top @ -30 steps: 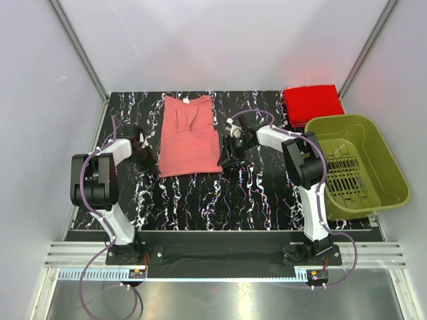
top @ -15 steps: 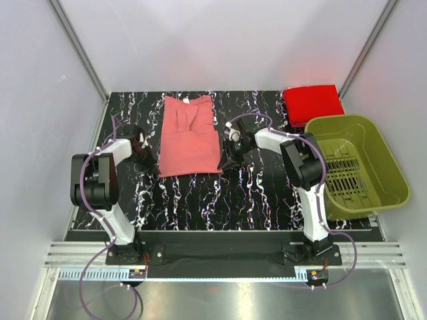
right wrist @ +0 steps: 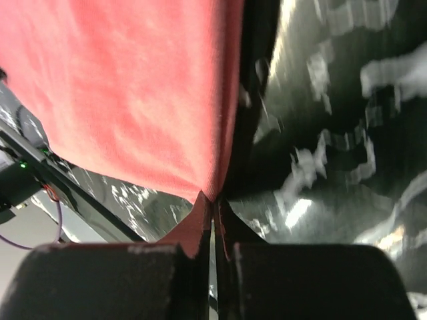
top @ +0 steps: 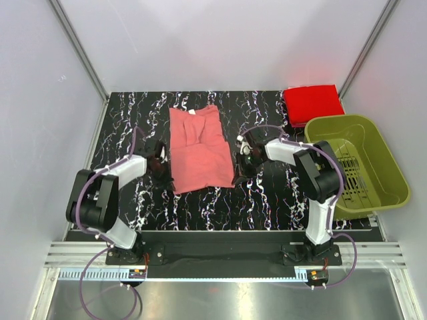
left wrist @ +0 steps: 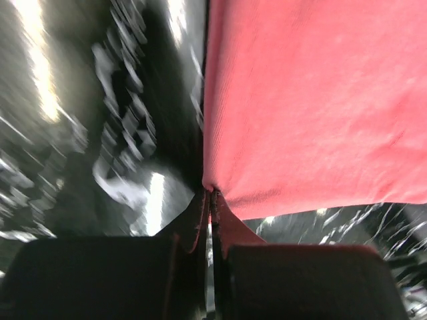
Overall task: Fold and stack the t-shirts
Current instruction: Fold the tshirt
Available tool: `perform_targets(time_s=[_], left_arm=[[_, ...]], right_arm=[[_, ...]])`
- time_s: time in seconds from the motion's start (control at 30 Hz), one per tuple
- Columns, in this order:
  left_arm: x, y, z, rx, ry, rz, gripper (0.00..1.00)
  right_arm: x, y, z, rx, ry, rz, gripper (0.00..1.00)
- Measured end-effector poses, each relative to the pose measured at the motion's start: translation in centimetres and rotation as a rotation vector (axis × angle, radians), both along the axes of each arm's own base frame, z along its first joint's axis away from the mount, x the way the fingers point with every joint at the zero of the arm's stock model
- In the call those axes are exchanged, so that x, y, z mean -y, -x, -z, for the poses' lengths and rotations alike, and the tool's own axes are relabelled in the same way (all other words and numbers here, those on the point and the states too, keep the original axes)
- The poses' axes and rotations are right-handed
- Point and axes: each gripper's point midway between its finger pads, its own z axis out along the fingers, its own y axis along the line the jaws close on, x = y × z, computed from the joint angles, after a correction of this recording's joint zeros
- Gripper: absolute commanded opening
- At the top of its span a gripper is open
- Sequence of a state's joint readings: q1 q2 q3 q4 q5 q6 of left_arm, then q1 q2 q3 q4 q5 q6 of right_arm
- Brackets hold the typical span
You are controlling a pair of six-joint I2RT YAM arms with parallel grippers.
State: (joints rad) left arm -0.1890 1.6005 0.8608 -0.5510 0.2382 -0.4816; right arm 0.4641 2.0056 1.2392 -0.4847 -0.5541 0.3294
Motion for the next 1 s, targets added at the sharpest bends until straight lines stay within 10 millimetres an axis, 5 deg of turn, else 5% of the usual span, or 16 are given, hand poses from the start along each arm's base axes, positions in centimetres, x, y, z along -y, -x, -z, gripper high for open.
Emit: perform_targets(time_s=[0.27, 0.47, 0.63, 1.0], left_arm=[[0.3, 3.3, 0.1, -0.002, -0.026, -0.002, 0.0], [0.6, 3.6, 0.0, -0.004, -0.02, -0.003, 0.0], [0.6, 3.7, 0.0, -0.002, -0.017, -0.007, 0.0], [0.5, 3.7, 0.0, 0.0, -0.017, -0.006, 0.0]], right_arm=[[2.8, 3.9, 0.0, -0.015, 0.061, 0.04, 0.01], [3.7, 5.6, -0.2, -0.011, 0.075, 0.054, 0.32], [4.4, 6.5, -0.6, -0.003, 0.083, 0.071, 0.42], [3.6, 7.7, -0.8, -0.01, 0.032, 0.042, 0.45]])
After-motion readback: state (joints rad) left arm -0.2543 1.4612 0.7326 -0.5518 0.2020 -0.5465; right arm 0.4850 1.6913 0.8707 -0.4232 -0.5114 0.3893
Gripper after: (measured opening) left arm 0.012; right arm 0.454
